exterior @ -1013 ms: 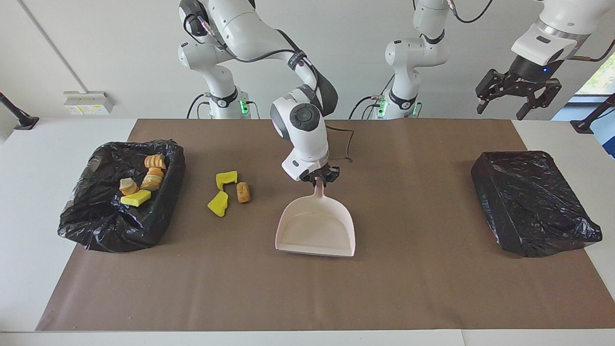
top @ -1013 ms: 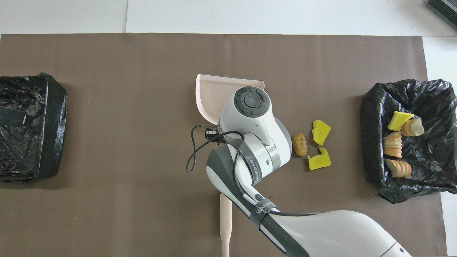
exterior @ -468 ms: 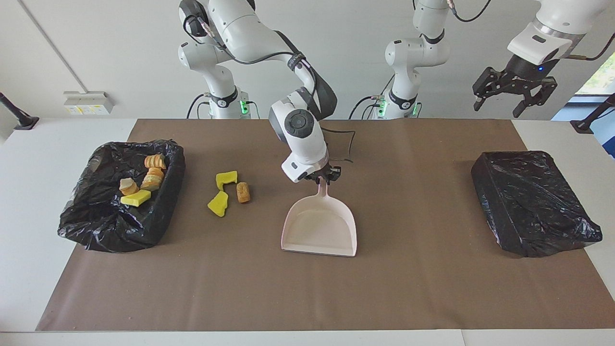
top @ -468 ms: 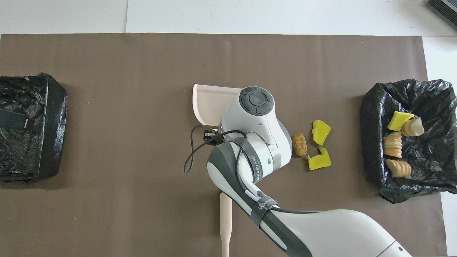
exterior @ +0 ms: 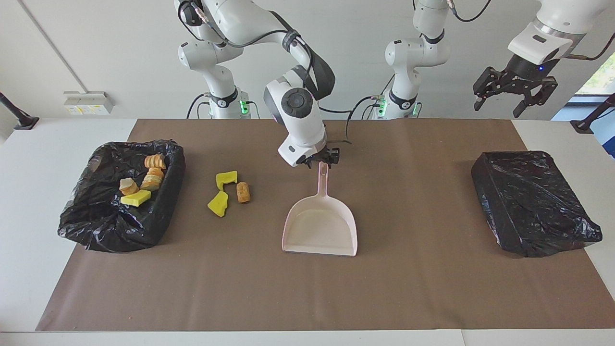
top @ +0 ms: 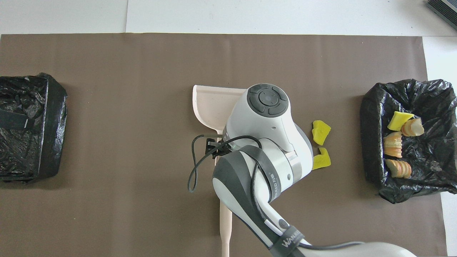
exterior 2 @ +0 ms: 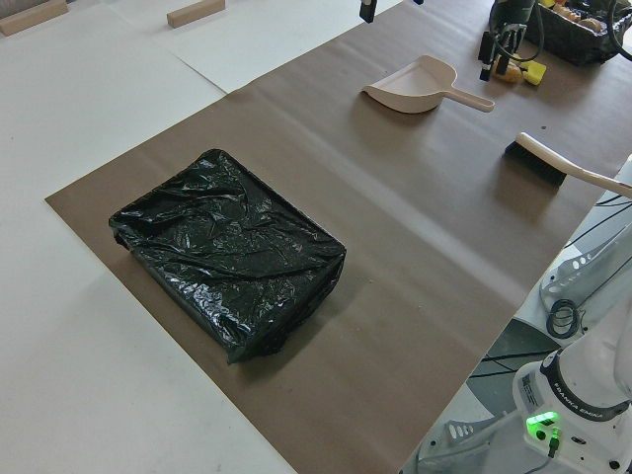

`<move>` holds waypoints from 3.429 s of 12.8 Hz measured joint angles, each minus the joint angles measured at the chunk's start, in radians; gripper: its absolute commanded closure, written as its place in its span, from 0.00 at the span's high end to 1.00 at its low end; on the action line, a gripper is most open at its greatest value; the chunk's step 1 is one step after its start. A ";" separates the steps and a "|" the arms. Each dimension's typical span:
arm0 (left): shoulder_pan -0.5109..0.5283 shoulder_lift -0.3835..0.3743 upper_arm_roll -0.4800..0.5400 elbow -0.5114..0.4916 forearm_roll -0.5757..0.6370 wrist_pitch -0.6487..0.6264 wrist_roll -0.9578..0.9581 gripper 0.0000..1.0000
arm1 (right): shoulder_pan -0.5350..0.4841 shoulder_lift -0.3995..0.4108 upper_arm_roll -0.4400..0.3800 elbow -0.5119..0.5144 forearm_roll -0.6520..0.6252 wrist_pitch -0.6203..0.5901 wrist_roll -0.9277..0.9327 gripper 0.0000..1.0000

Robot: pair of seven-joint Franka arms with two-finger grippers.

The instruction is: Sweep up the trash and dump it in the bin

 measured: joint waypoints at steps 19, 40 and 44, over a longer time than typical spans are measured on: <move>-0.539 0.273 -0.031 -0.341 0.000 0.712 -0.376 1.00 | 0.404 -0.378 0.007 -0.778 0.152 0.336 0.103 0.00; -0.668 0.351 -0.015 -0.420 0.189 0.824 -0.612 0.01 | -0.309 -0.440 -0.011 -0.570 -0.481 -0.100 -0.401 0.00; -0.652 0.335 0.000 -0.420 0.205 0.809 -0.357 0.00 | -0.320 -0.305 -0.011 -0.507 -0.585 -0.098 -0.409 0.00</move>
